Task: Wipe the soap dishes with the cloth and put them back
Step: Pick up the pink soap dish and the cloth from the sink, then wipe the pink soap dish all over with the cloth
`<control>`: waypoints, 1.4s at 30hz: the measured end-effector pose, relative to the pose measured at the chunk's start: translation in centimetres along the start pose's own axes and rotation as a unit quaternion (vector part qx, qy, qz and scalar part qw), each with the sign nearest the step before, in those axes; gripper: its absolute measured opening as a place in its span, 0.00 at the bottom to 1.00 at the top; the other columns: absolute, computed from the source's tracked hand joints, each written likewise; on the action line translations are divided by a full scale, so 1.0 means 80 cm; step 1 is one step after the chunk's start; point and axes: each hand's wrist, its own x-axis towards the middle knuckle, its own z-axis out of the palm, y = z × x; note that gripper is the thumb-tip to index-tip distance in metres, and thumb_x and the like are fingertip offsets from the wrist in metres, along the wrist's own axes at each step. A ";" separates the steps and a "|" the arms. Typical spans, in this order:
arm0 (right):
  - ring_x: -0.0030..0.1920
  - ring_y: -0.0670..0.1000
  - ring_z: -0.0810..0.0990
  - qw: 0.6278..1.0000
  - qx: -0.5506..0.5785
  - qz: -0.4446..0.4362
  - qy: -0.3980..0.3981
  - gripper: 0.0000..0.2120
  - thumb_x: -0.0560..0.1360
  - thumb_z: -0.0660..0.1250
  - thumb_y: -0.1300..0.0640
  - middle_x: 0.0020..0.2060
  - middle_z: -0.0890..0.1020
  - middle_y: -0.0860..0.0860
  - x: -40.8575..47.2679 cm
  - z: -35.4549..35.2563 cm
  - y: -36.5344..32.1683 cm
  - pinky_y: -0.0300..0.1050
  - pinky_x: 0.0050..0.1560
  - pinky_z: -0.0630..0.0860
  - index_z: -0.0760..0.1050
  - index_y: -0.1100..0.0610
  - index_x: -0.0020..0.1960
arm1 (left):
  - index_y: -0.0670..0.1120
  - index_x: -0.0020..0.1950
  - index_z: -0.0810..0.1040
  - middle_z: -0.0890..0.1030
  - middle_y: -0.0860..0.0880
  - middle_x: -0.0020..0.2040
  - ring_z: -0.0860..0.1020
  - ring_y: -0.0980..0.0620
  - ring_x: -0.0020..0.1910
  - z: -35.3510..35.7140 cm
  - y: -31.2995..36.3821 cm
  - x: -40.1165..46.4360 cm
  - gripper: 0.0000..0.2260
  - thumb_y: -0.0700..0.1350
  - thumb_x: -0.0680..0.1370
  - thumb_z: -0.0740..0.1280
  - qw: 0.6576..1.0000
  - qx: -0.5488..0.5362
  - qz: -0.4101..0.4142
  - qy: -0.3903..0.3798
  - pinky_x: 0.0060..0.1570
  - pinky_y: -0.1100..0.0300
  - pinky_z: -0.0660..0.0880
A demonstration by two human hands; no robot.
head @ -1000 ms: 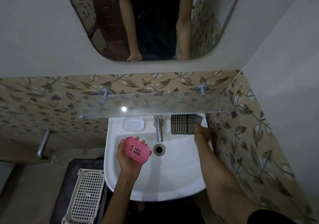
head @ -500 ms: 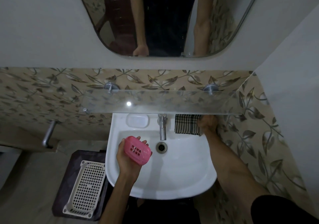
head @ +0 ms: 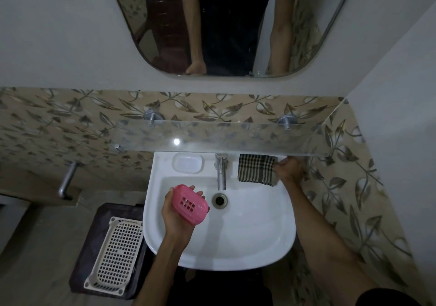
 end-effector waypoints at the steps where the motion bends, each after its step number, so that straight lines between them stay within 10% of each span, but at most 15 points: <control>1: 0.53 0.62 0.87 1.000 0.014 0.004 -0.006 0.10 0.79 0.71 0.62 0.50 0.88 0.64 0.000 0.000 0.002 0.50 0.53 0.82 0.85 0.69 0.51 | 0.37 0.73 0.76 0.80 0.33 0.62 0.77 0.34 0.63 0.000 0.000 -0.001 0.32 0.63 0.82 0.62 1.000 0.001 -0.001 0.001 0.72 0.31 0.67; 13: 0.50 0.57 0.81 0.992 0.101 0.029 -0.068 0.11 0.81 0.69 0.59 0.44 0.82 0.61 -0.006 0.007 0.014 0.49 0.51 0.77 0.80 0.67 0.45 | 0.37 0.73 0.75 0.79 0.33 0.62 0.76 0.35 0.64 0.005 0.005 -0.011 0.32 0.63 0.82 0.62 1.000 0.007 0.002 -0.021 0.73 0.30 0.65; 18: 0.41 0.52 0.78 0.862 0.484 0.130 -0.081 0.08 0.82 0.65 0.65 0.40 0.85 0.52 -0.038 0.005 0.004 0.43 0.44 0.75 0.81 0.62 0.47 | 0.37 0.77 0.72 0.77 0.34 0.65 0.75 0.35 0.65 0.012 0.016 -0.015 0.34 0.63 0.82 0.61 0.999 -0.028 0.009 -0.027 0.75 0.30 0.63; 23: 0.38 0.50 0.77 0.753 0.632 0.135 -0.123 0.08 0.81 0.66 0.65 0.39 0.78 0.53 -0.096 0.013 -0.020 0.43 0.40 0.72 0.79 0.57 0.45 | 0.39 0.75 0.75 0.81 0.34 0.60 0.79 0.36 0.60 0.021 0.025 -0.011 0.34 0.65 0.80 0.62 0.996 -0.051 -0.003 -0.070 0.76 0.29 0.59; 42: 0.44 0.54 0.90 0.627 0.706 0.080 -0.320 0.03 0.82 0.68 0.59 0.43 0.88 0.55 -0.217 -0.037 -0.087 0.49 0.44 0.86 0.79 0.58 0.52 | 0.41 0.78 0.72 0.78 0.41 0.68 0.75 0.40 0.71 0.058 0.060 -0.032 0.33 0.53 0.76 0.68 0.975 -0.138 -0.045 -0.166 0.77 0.34 0.61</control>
